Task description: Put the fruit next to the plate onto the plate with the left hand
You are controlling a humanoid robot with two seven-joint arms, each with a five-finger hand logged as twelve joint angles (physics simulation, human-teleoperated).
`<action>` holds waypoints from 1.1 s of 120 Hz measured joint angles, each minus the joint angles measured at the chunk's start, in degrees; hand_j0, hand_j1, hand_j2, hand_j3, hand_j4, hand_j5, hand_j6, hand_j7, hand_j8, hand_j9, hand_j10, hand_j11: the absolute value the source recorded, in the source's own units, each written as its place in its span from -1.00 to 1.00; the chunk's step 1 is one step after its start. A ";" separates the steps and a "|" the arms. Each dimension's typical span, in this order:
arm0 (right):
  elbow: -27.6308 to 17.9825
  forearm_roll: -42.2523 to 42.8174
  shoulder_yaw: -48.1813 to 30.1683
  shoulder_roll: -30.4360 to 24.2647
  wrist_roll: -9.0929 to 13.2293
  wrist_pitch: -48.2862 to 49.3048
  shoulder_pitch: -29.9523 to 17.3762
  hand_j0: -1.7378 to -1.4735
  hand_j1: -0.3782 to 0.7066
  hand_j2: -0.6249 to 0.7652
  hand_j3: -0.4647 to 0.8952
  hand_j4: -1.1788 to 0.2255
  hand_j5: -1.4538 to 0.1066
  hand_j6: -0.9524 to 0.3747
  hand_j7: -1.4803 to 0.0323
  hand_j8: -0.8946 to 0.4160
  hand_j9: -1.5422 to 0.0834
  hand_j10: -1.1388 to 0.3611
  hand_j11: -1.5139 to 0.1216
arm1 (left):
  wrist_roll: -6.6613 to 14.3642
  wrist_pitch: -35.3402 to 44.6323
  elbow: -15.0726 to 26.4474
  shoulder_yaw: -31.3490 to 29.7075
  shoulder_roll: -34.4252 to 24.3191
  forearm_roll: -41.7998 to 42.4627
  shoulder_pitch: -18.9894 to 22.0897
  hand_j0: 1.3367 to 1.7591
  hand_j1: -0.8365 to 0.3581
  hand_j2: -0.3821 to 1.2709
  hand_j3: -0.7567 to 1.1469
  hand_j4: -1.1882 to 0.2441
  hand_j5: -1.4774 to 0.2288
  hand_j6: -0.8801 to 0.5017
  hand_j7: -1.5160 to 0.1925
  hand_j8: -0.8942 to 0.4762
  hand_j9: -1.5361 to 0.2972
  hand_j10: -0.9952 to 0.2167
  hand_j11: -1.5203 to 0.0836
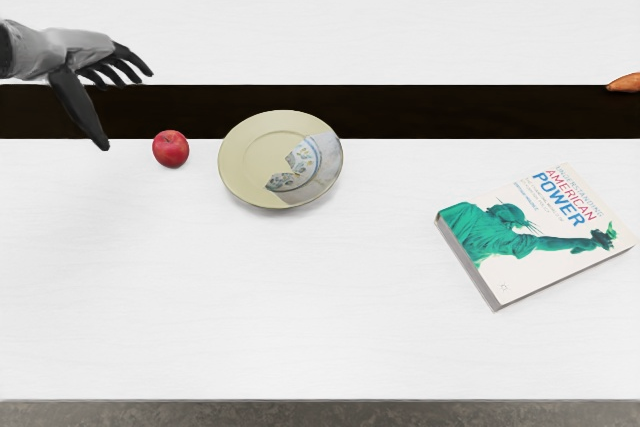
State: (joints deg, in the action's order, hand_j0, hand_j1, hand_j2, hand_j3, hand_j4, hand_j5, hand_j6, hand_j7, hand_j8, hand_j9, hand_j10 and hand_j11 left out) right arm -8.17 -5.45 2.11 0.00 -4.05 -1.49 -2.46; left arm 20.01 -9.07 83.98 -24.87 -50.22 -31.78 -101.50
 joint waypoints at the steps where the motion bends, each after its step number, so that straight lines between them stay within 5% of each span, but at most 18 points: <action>1: 0.00 0.00 0.00 0.00 0.00 0.00 0.00 -0.40 -0.87 -0.11 -0.32 0.63 0.81 0.39 0.90 0.31 0.84 0.47 0.80 | -0.01 0.74 0.12 -0.56 0.26 -0.51 -0.04 0.52 0.49 -0.48 -0.20 0.31 0.36 -0.09 0.40 -0.06 0.33 0.23 0.50; 35: 0.00 0.00 0.00 0.00 0.00 0.00 0.00 -0.40 -0.87 -0.11 -0.32 0.63 0.81 0.38 0.90 0.31 0.84 0.47 0.80 | -0.10 17.22 3.25 -13.59 9.76 -9.71 -3.04 0.52 0.49 -0.48 -0.20 0.31 0.36 -0.09 0.40 -0.06 0.33 0.23 0.50; 68: 0.00 0.00 0.00 0.00 0.00 0.00 0.00 -0.40 -0.87 -0.11 -0.32 0.63 0.81 0.38 0.90 0.31 0.84 0.47 0.80 | -0.21 24.56 4.18 -18.50 17.50 -10.71 -2.75 0.52 0.49 -0.48 -0.20 0.31 0.36 -0.09 0.40 -0.06 0.33 0.23 0.50; 108: 0.00 0.00 0.00 0.00 0.00 0.00 0.00 -0.40 -0.87 -0.11 -0.32 0.63 0.81 0.38 0.90 0.31 0.84 0.47 0.80 | -0.24 25.41 -7.87 -21.08 29.63 -7.84 1.83 0.52 0.49 -0.48 -0.20 0.31 0.36 -0.09 0.40 -0.06 0.33 0.23 0.50; 132: 0.00 0.00 0.00 0.00 0.00 0.00 0.00 -0.40 -0.87 -0.11 -0.32 0.63 0.81 0.39 0.90 0.31 0.84 0.47 0.80 | -0.24 24.98 -14.24 -22.80 32.02 -1.35 2.53 0.52 0.49 -0.48 -0.20 0.31 0.36 -0.09 0.40 -0.06 0.33 0.23 0.50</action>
State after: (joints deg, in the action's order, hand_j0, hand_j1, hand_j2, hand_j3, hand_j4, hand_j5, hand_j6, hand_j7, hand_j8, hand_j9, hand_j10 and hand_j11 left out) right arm -8.17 -5.45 2.11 0.00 -4.05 -1.49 -2.46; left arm 19.78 15.91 69.74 -47.67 -18.21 -33.13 -98.97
